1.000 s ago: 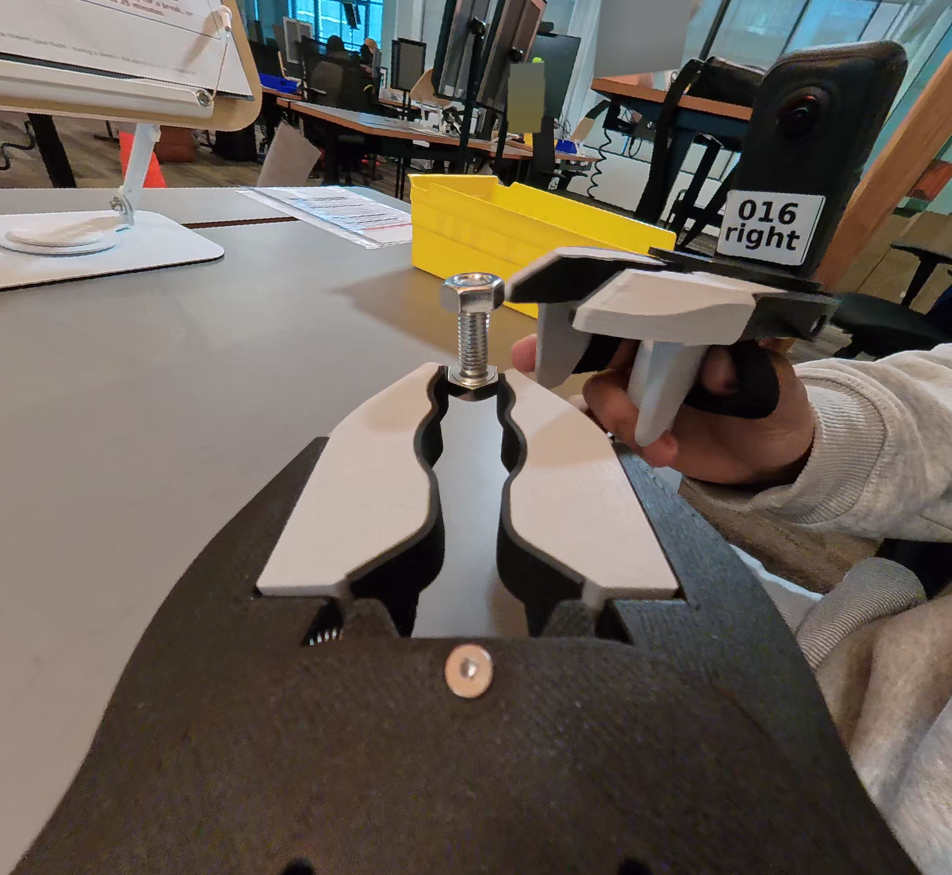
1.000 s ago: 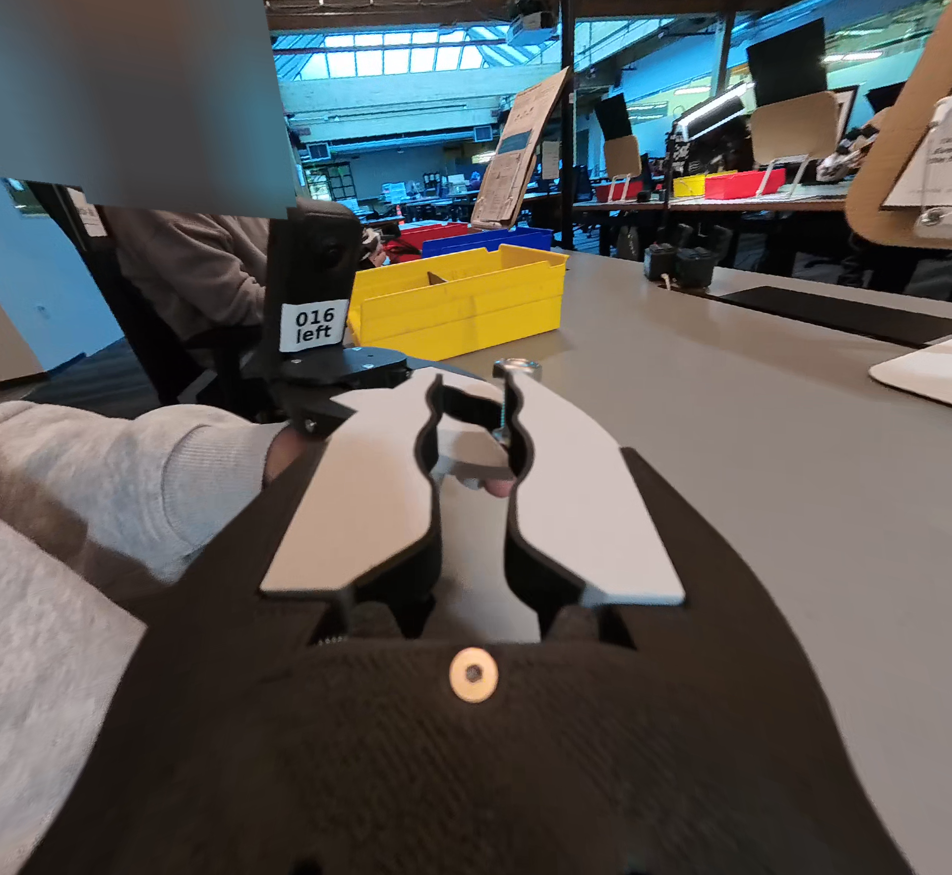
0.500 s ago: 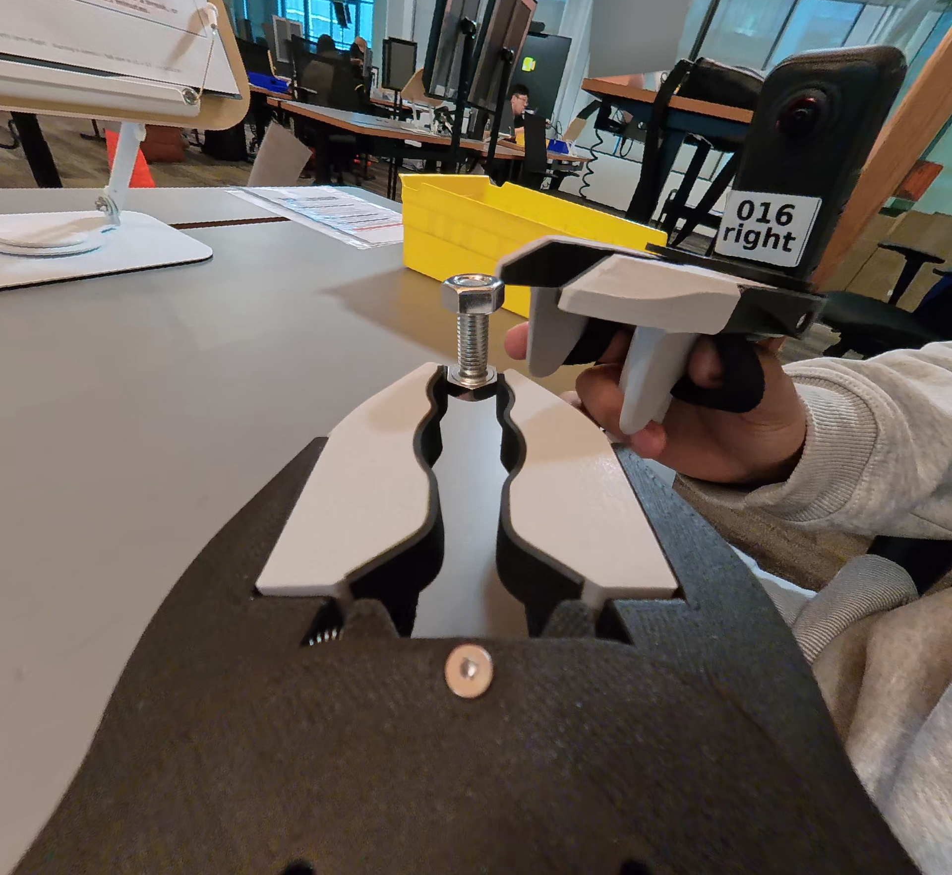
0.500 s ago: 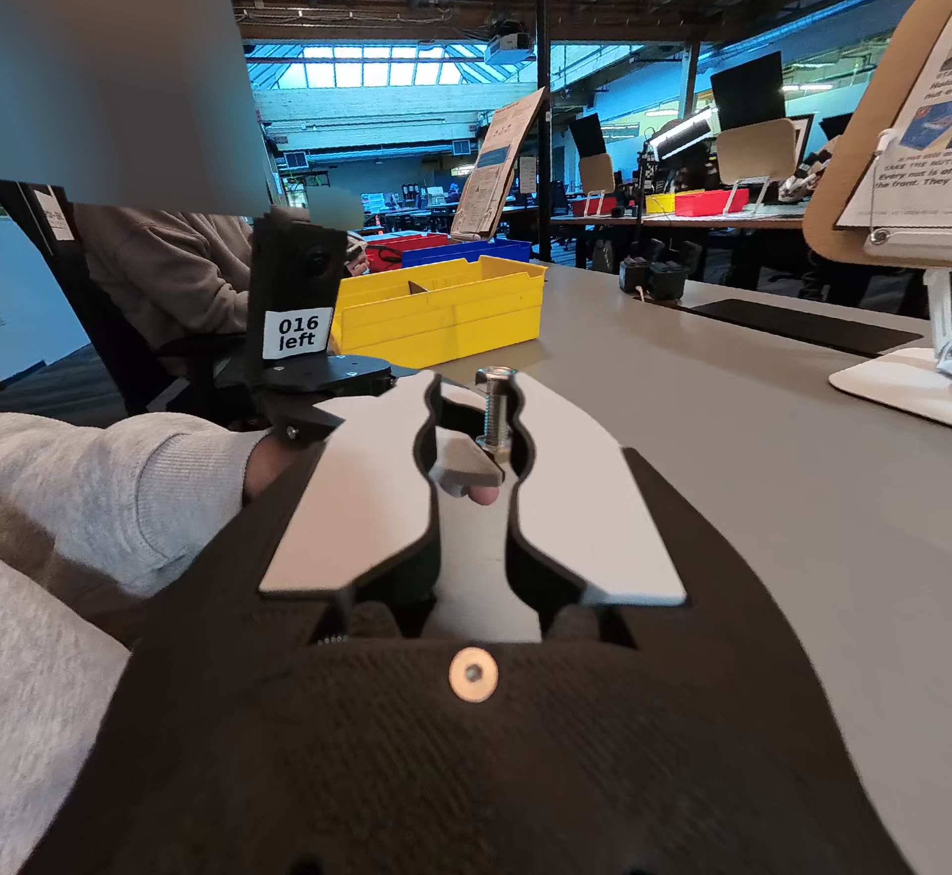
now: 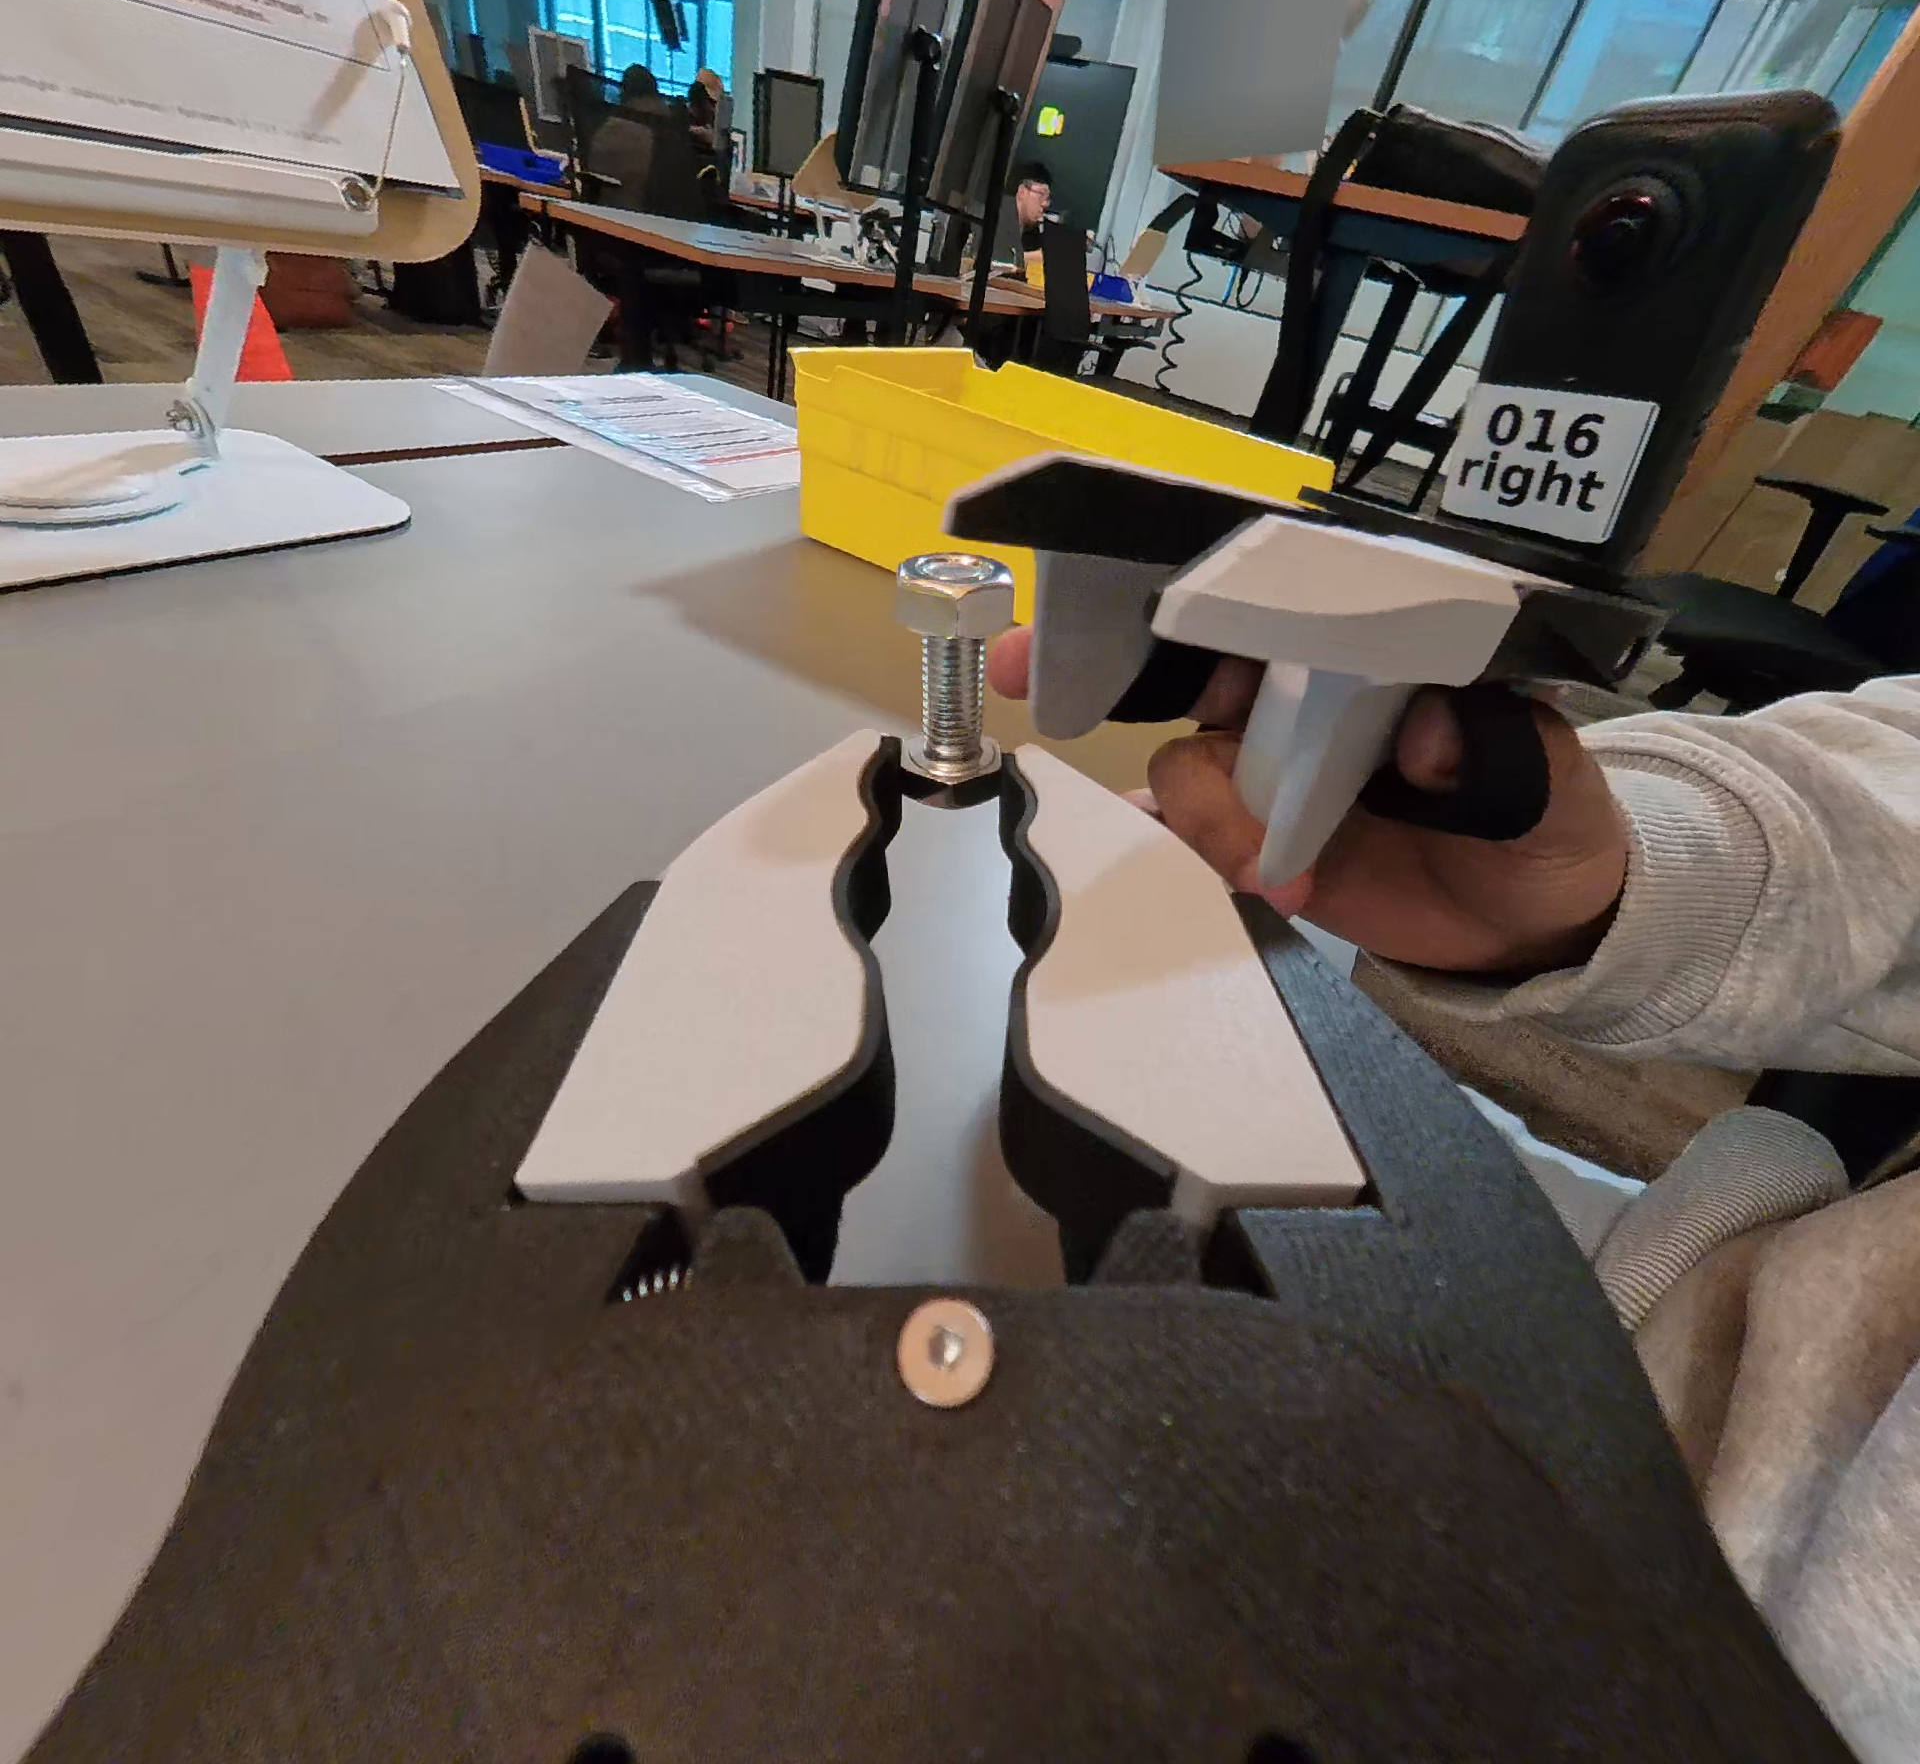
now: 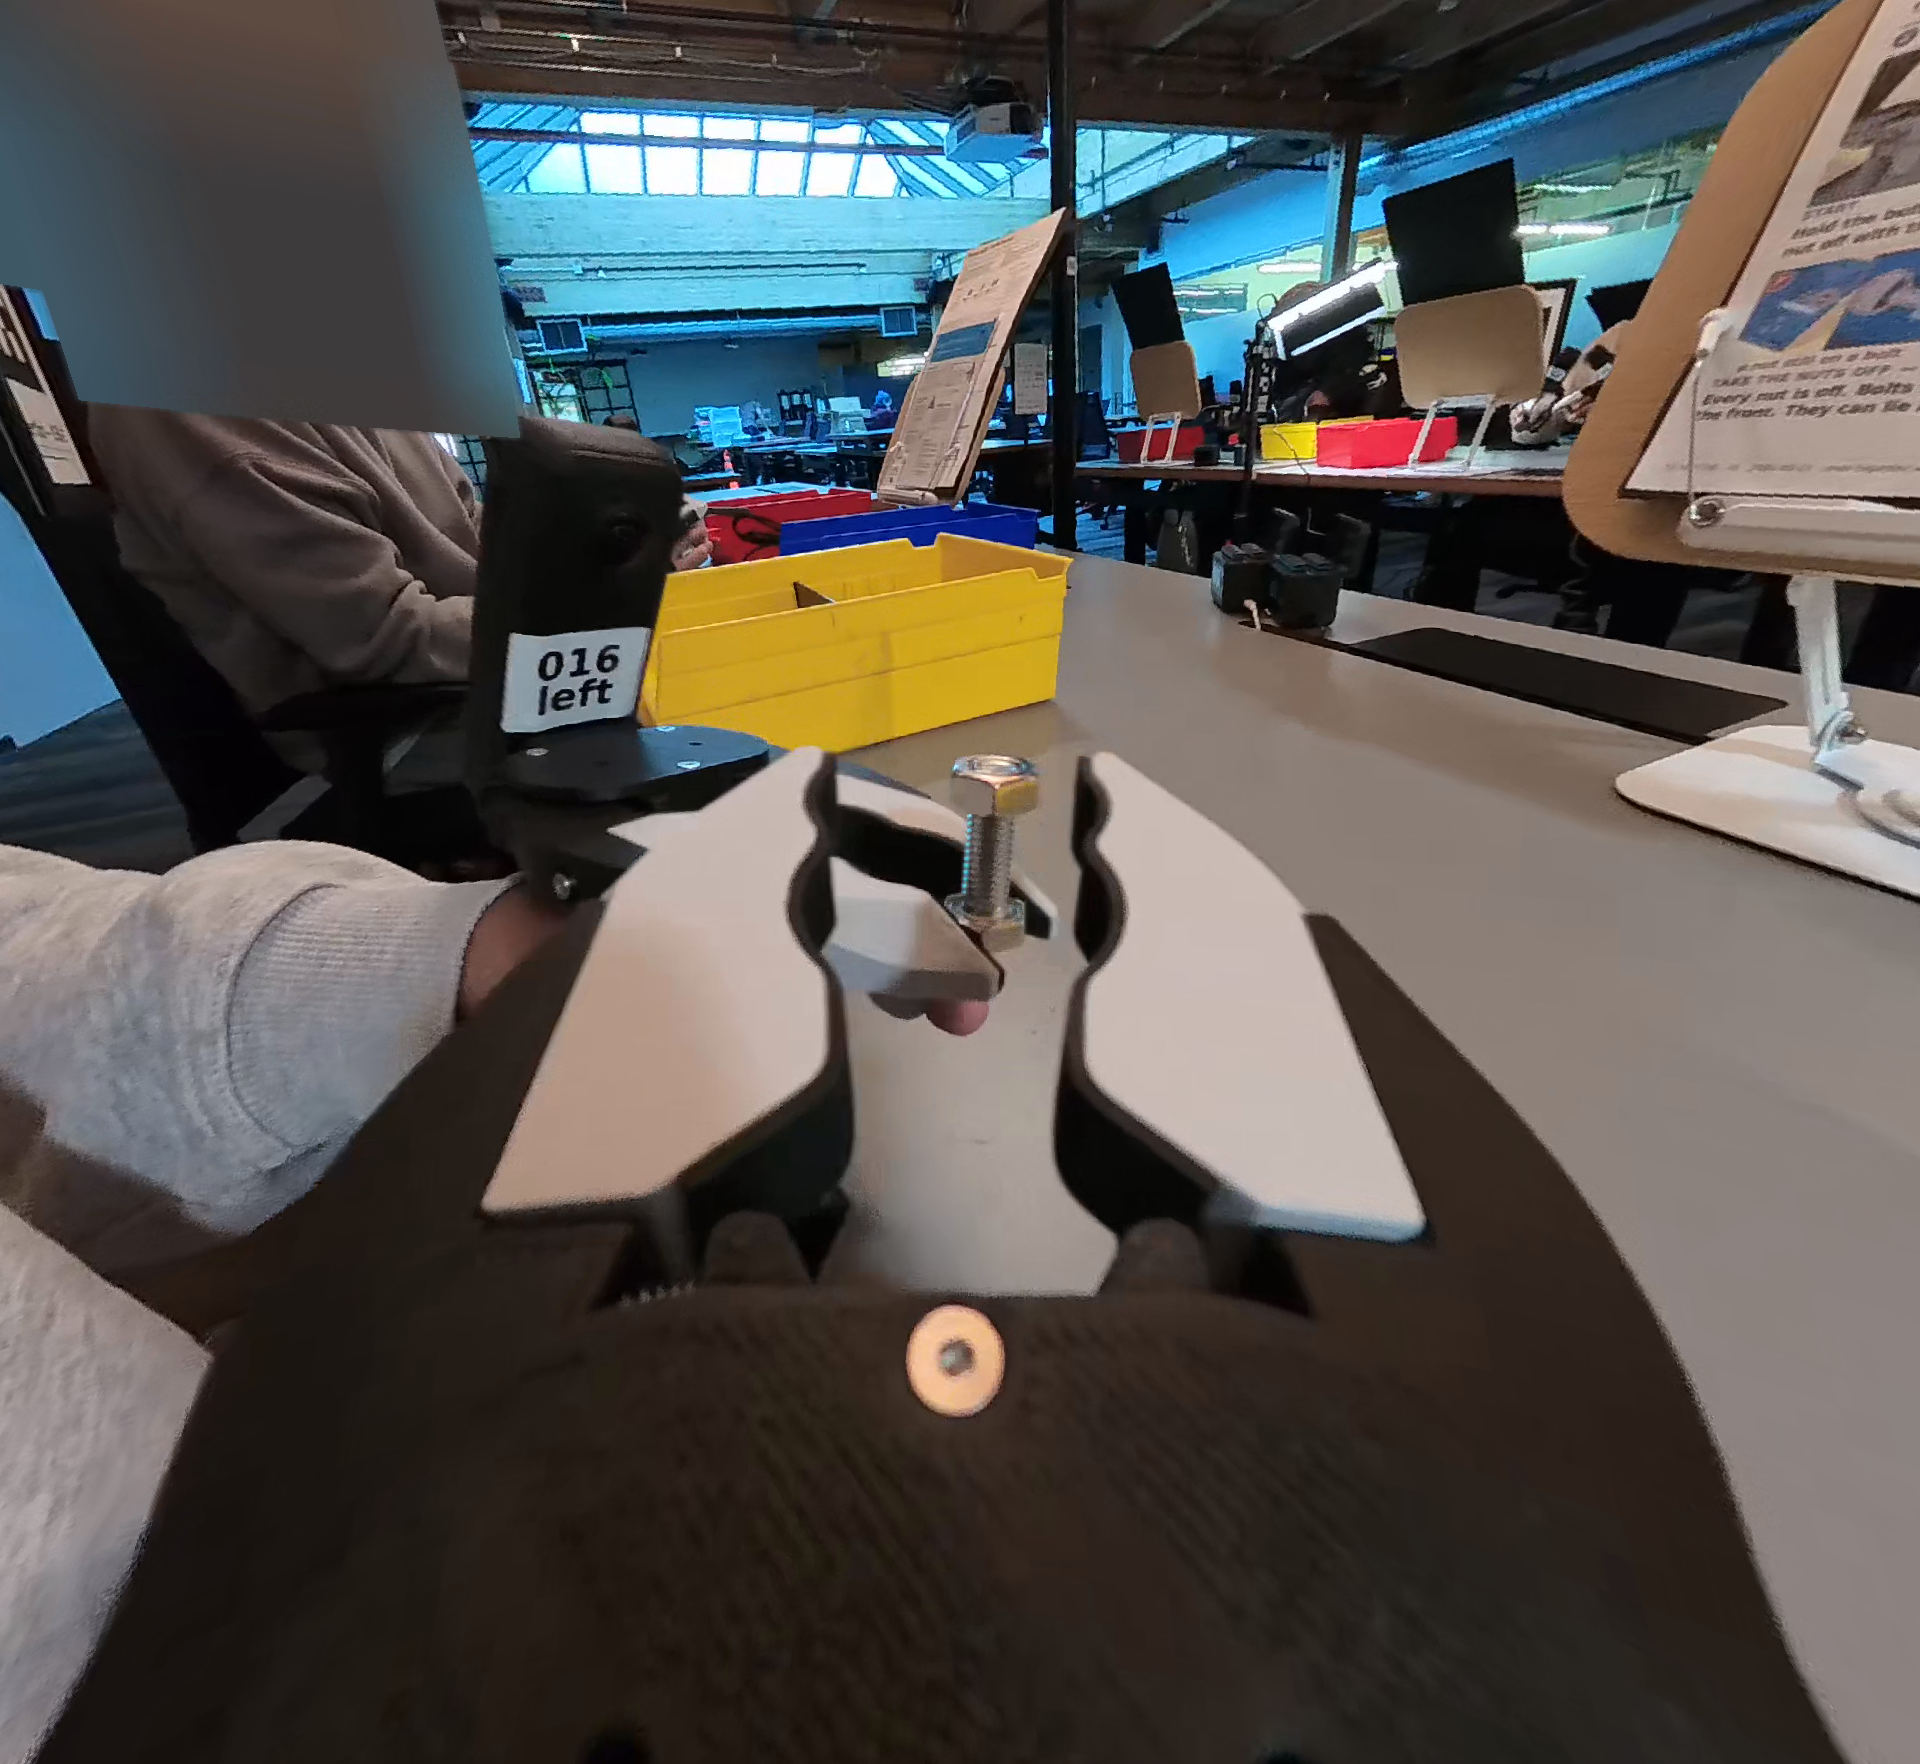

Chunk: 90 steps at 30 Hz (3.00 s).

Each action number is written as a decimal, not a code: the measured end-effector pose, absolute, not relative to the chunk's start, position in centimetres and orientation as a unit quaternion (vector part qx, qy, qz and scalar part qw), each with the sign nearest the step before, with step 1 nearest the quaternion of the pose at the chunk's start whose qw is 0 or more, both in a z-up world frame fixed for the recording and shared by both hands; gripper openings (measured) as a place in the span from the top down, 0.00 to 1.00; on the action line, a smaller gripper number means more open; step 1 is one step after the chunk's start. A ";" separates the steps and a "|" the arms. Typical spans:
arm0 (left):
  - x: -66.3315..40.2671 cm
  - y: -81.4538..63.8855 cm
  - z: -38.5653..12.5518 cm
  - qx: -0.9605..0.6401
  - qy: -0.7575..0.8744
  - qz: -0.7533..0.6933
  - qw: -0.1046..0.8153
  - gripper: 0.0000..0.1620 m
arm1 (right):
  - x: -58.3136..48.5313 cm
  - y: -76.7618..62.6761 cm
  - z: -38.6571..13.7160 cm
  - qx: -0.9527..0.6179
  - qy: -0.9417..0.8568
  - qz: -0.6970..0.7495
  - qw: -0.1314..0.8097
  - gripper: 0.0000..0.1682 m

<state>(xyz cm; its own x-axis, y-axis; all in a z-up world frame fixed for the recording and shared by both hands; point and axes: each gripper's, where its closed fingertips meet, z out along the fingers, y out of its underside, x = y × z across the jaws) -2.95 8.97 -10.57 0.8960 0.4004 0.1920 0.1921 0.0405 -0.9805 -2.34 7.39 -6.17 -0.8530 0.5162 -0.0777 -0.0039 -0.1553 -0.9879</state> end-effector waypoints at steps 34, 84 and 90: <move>-3.2 9.0 -10.4 -0.682 -0.216 0.068 0.696 0.89 | -1.7 7.2 -6.3 -0.189 -0.639 0.724 0.178 0.85; -3.1 9.3 -10.8 -0.698 -0.210 0.077 0.680 0.89 | -2.5 7.7 -6.6 -0.190 -0.639 0.718 0.201 0.74; -3.0 9.4 -10.9 -0.704 -0.205 0.079 0.676 0.89 | -1.5 7.1 -6.6 -0.165 -0.654 0.711 0.197 0.85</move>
